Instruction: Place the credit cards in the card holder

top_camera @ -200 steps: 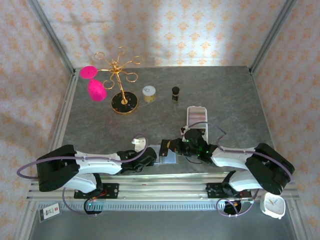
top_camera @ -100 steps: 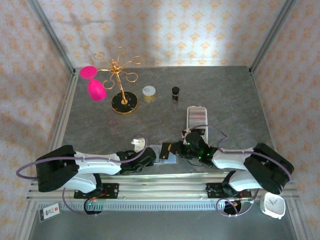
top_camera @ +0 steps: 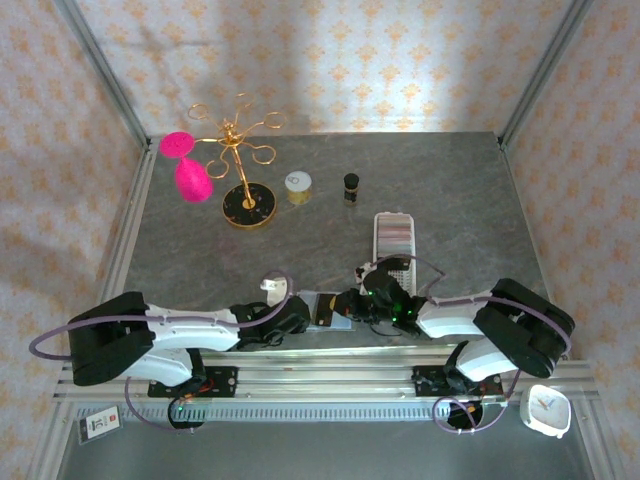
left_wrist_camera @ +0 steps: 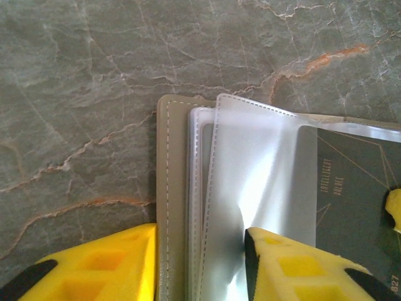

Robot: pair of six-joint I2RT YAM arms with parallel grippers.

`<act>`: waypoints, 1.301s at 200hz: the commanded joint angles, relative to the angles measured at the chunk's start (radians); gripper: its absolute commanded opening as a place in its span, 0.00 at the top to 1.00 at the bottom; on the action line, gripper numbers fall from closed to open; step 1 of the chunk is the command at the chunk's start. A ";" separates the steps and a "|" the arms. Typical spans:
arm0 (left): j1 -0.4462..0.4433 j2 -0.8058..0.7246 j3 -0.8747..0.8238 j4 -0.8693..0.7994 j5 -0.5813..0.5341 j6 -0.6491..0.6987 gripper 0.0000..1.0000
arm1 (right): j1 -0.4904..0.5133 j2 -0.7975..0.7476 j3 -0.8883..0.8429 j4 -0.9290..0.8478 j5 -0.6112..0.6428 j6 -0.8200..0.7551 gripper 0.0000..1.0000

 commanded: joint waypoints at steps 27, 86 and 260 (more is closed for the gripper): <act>0.013 -0.011 -0.050 -0.005 0.029 -0.031 0.54 | 0.012 0.007 0.023 -0.025 -0.013 0.017 1.00; 0.056 -0.052 -0.122 0.138 0.101 -0.032 0.53 | 0.017 0.036 0.036 0.032 -0.046 0.026 1.00; 0.076 -0.143 -0.211 0.259 0.155 -0.057 0.68 | 0.063 0.217 0.163 0.041 -0.042 0.042 1.00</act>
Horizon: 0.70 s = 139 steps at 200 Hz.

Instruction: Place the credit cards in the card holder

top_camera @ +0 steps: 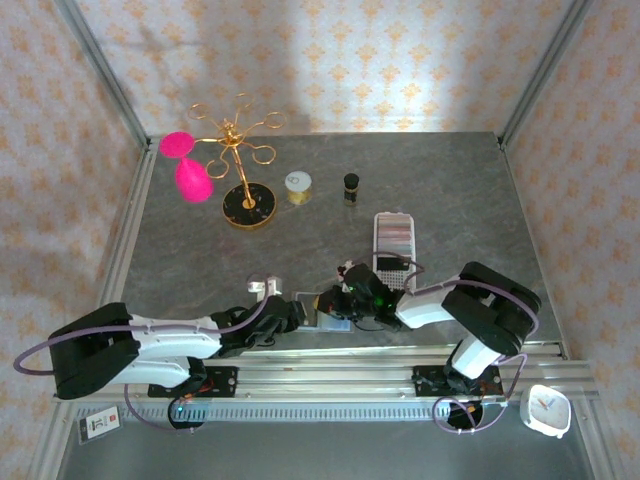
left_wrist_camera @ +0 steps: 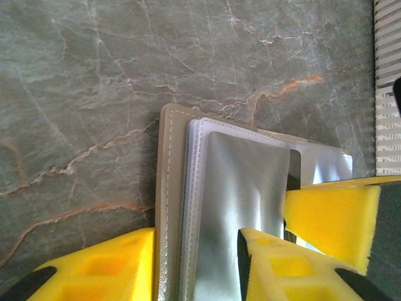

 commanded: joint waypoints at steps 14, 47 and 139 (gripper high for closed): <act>0.005 -0.038 -0.039 -0.007 0.047 -0.026 0.74 | 0.018 0.010 0.027 -0.016 0.001 -0.009 0.99; 0.007 -0.066 -0.052 -0.029 0.037 -0.027 0.84 | 0.018 -0.039 0.059 -0.124 0.047 -0.051 0.89; 0.008 -0.139 -0.060 -0.139 0.011 -0.003 0.93 | 0.018 -0.300 0.112 -0.592 0.333 -0.185 0.58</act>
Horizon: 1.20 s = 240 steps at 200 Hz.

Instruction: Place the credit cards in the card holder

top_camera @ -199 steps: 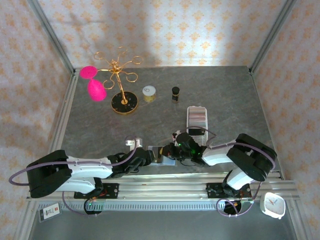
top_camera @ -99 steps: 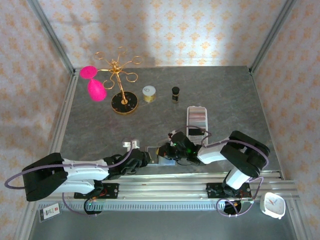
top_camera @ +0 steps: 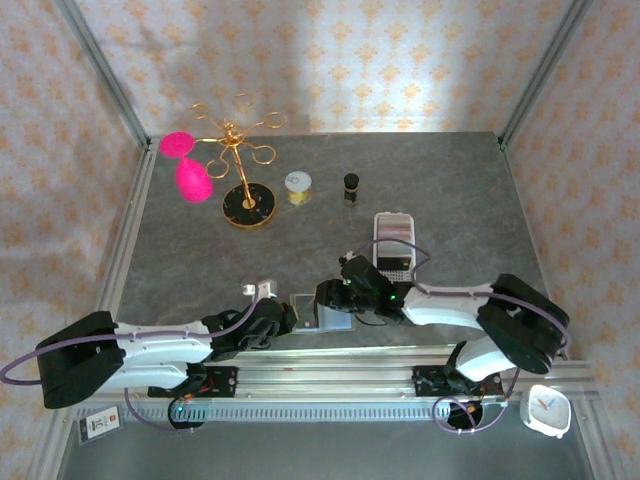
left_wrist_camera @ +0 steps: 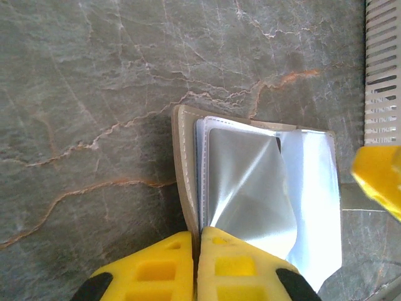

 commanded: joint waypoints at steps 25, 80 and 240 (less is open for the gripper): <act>0.003 -0.072 -0.020 -0.135 -0.018 0.019 0.92 | 0.003 -0.121 0.022 -0.299 0.223 -0.073 0.56; 0.002 -0.132 -0.014 -0.214 -0.027 0.026 0.92 | 0.003 -0.179 0.026 -0.427 0.273 -0.101 0.52; 0.003 -0.174 0.009 -0.277 -0.038 0.032 0.92 | 0.003 -0.185 -0.013 -0.391 0.167 -0.109 0.82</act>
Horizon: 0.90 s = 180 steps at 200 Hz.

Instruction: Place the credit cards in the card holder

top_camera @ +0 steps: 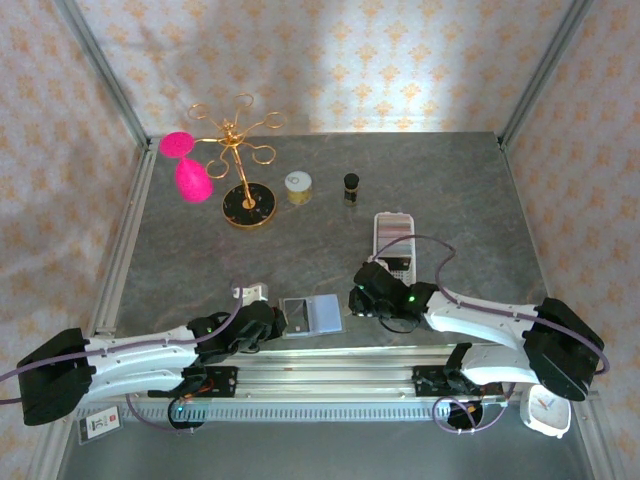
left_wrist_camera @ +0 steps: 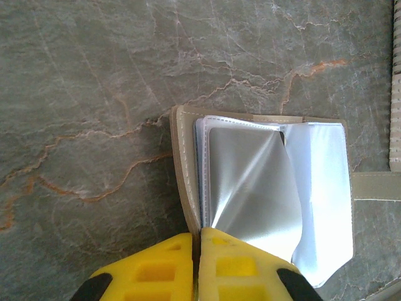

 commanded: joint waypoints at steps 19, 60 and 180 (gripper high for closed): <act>0.003 0.000 0.024 -0.063 -0.035 0.028 0.92 | 0.003 -0.018 -0.017 0.006 -0.022 -0.015 0.85; 0.003 -0.006 0.057 -0.083 -0.015 0.037 0.92 | 0.004 -0.018 -0.023 0.020 -0.029 -0.010 1.00; -0.035 0.179 0.316 -0.112 0.087 0.123 0.92 | 0.023 -0.004 -0.115 0.160 -0.053 0.035 1.00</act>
